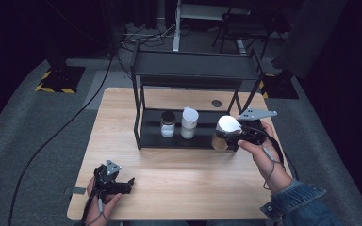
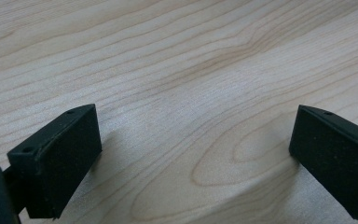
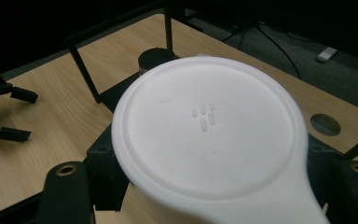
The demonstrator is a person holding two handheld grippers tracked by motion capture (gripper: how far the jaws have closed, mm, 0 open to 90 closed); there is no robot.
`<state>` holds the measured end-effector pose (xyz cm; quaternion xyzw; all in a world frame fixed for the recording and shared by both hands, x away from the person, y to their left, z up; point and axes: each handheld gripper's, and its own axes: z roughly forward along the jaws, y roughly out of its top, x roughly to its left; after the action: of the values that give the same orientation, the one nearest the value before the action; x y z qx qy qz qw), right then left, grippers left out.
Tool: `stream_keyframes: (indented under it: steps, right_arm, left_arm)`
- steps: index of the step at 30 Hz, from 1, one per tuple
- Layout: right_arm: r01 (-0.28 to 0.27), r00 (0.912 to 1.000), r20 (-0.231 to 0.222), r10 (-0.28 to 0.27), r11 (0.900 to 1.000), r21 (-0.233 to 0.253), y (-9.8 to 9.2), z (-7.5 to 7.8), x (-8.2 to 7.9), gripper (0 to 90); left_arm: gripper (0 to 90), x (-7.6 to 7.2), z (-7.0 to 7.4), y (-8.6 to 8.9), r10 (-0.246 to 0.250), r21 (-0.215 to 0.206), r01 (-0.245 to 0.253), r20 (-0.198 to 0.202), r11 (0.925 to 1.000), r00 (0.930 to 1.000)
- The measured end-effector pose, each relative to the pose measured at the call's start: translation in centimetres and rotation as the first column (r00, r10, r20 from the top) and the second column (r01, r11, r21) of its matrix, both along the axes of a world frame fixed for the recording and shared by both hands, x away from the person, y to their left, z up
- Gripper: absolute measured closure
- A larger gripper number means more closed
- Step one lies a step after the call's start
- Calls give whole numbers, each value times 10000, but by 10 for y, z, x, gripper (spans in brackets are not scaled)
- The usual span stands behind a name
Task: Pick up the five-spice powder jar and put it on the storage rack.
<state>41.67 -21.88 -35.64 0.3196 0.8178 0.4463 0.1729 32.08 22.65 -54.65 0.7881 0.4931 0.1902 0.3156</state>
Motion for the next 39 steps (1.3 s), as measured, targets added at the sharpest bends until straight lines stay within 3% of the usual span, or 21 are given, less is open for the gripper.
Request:
stream_keyframes:
  steps: [18,39]
  right_arm:
    - [135,9999,13,-135,9999,-51,4,-1,36,302]
    - [440,9986,-269,-448,9987,-270,16,-31,79,302]
  left_arm:
    - [17,0,0,0,-34,19,34,4,10000,10000]
    - [17,1,0,0,37,10,-37,27,10000,10000]
